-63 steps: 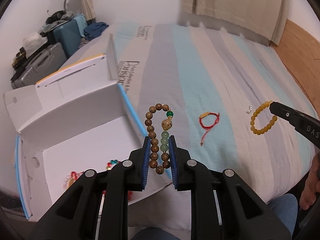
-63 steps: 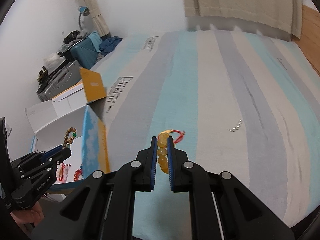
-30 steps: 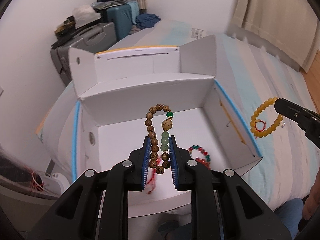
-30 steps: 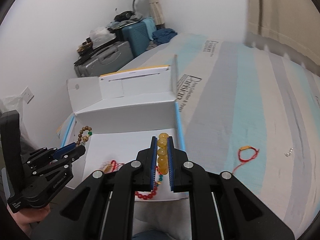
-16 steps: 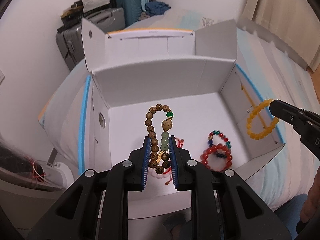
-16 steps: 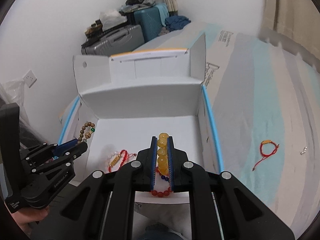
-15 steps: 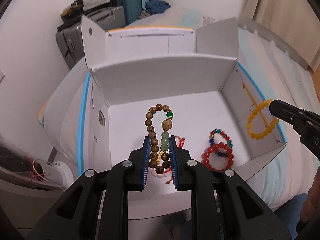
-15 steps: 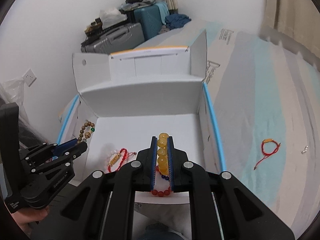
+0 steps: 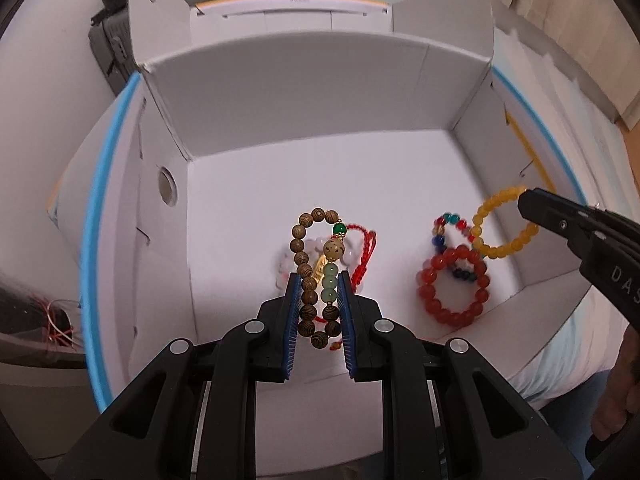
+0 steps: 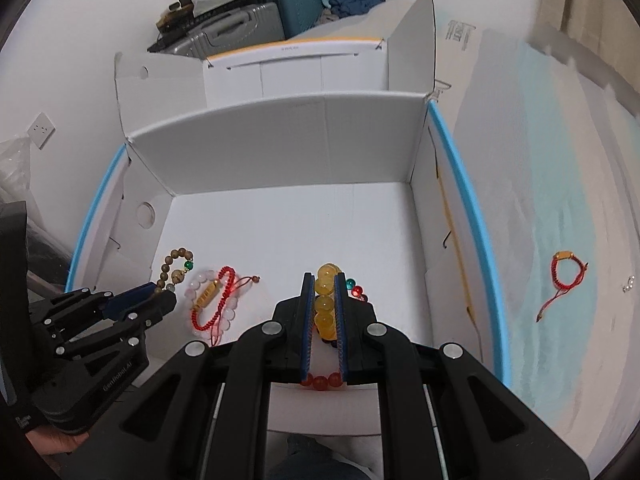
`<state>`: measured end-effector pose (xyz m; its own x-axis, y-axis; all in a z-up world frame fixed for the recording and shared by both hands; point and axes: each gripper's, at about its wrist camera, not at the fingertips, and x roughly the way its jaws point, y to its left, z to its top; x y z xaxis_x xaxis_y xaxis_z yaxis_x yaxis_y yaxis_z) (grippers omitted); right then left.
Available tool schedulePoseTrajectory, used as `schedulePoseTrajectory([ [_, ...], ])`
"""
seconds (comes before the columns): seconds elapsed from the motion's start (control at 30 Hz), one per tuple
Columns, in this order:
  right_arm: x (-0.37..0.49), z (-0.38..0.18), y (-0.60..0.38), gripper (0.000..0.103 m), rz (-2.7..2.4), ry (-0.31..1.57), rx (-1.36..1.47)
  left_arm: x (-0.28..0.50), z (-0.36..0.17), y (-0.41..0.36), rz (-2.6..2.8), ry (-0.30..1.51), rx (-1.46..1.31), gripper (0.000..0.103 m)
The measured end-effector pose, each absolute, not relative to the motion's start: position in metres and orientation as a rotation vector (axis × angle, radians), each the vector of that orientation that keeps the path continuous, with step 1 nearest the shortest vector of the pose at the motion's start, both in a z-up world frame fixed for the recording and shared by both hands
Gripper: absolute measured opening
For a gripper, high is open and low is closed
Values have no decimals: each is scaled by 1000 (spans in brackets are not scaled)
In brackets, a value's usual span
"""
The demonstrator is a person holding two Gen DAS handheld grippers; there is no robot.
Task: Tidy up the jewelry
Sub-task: 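Carry the wooden-green and yellow bead bracelets over the white box, then open both tools to drop the bracelets into the box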
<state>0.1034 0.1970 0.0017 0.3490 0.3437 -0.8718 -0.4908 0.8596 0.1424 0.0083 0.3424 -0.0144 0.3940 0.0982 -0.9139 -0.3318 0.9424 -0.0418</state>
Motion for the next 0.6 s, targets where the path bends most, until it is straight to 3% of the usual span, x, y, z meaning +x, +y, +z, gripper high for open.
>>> schedulePoseTrajectory([
  [0.6,105,-21,207,12,526,1151,-171,10,-27,343,291,1133,-226,19],
])
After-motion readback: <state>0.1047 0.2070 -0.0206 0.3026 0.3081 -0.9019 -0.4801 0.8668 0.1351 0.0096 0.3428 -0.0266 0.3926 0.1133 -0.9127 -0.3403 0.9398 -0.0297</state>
